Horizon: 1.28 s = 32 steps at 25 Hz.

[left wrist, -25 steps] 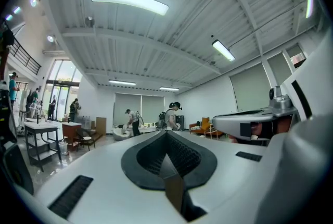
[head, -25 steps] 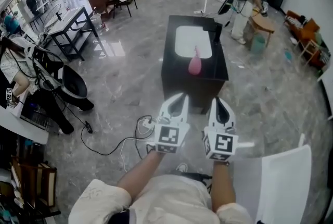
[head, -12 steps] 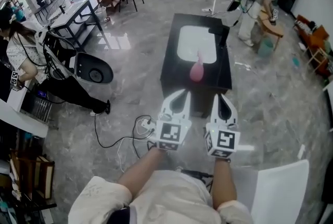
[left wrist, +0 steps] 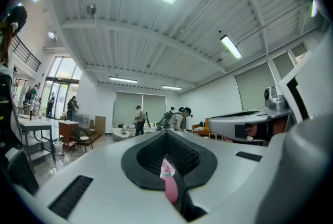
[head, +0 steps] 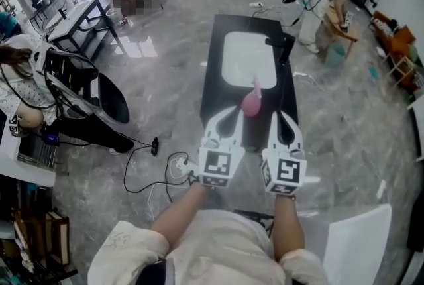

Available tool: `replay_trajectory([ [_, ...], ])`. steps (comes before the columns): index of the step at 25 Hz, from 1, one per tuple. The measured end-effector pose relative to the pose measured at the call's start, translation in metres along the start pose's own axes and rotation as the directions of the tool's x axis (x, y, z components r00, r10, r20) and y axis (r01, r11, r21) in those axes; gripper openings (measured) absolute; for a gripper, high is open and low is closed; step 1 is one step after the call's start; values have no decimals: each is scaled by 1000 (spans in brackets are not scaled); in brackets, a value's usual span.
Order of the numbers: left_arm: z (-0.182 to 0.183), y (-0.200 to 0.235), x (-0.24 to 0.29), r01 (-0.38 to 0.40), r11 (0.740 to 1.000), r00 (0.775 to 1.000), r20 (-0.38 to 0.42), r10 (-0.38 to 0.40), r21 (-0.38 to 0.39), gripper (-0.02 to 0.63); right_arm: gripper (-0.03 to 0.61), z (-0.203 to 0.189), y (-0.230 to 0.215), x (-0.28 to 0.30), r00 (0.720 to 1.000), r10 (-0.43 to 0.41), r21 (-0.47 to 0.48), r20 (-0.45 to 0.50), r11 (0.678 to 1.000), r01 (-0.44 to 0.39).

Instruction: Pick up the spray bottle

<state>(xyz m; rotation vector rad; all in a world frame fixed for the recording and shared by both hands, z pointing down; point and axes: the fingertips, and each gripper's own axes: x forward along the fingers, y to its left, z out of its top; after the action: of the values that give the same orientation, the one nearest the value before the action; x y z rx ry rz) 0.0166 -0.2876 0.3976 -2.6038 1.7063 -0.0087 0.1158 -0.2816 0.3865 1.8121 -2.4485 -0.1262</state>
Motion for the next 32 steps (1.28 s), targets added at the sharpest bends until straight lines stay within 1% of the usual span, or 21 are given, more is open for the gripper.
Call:
replay_trajectory([
  [3,4,22,23,18,1000,1000,5,-18,1,2,3,7,4,31,1000,-11,-7,-4,1000,11],
  [7,12,57,33,36,999,999,20,-36,5,2,3,17,27,61,1000,-15,-14,2,1000,15],
  [11,1,71,76,48,999,999,13,-48,-4,2,3,5,13,101,1000,-28,-15,-12,999,28],
  [14,-2,80,92,64,998,998,7,-64,-5,2,3,2,11,117,999,-38,-8,-22,999,38],
  [18,-10,79,113,71,997,997,-5,-71,-8,2,3,-10,-4,131,998,-47,-4,-46,999,46],
  [21,-19,72,132,70,997,997,-12,-70,-14,2,3,-22,-22,143,998,-41,2,-39,999,41],
  [23,-22,72,136,69,998,997,-17,-69,-12,2,3,-20,-26,147,999,-44,8,-25,999,44],
  [27,-30,65,146,60,998,998,-26,-59,9,2,3,-21,-35,154,1000,-20,22,0,1000,20],
  [32,-22,61,162,51,999,999,-17,-50,17,2,3,-18,-44,167,1000,9,29,6,1000,-10],
])
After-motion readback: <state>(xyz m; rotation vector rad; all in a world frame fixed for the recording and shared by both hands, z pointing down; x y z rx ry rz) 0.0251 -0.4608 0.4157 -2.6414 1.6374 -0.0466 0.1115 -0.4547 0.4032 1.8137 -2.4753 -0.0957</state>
